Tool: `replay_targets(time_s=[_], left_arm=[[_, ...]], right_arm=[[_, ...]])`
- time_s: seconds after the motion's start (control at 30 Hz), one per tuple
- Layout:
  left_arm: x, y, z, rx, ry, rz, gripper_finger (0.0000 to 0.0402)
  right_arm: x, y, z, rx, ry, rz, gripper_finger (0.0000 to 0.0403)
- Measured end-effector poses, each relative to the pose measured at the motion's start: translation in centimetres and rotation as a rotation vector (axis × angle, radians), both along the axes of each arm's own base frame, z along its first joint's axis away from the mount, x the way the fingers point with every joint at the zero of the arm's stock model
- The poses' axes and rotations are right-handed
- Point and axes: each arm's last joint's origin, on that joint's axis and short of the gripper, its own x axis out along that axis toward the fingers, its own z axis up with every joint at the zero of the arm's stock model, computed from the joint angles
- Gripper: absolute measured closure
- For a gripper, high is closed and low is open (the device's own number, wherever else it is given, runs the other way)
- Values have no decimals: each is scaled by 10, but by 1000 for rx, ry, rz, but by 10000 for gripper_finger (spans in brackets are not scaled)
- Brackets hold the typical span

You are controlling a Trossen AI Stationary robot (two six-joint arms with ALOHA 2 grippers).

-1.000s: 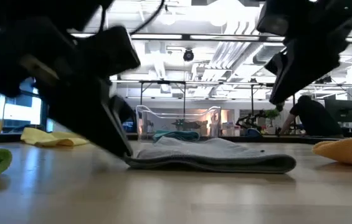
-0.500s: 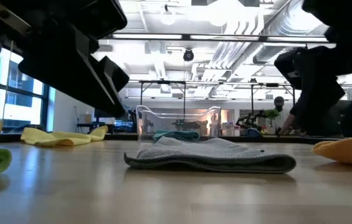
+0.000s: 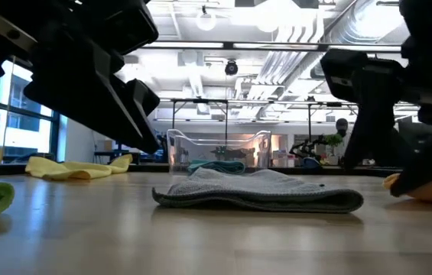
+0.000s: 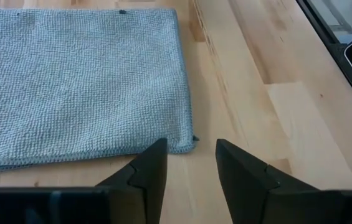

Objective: Fold microfiber towels
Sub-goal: Fold the gray towel

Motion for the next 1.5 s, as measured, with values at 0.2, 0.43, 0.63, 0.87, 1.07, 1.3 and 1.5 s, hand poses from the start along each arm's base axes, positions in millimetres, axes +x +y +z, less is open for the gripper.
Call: replay_targets(time_s=[0.2,0.43,0.63,0.87,1.07,1.3,1.5], left_arm=[[0,0,0,-4,0,8,275],[0,1,0,-8,-4,33,273],[0,1,0,-7,-4,34,273],[0,1,0,-7,-4,37,273],[1,1,1,-4,-20,47,273],[2,1,2,41,-29,27,272],[-3,7,7,155,-16,54,263]], right_arm=[[4,-1,-10,-66,7,54,251],[12,-10,-12,-87,-10,44,261],[17,-13,-18,-134,-8,90,277],[18,-12,-24,-152,-4,107,309],[20,-11,-23,-127,-32,83,362],[20,-12,-20,-20,-40,-42,397],[18,-16,5,72,-97,-149,401]])
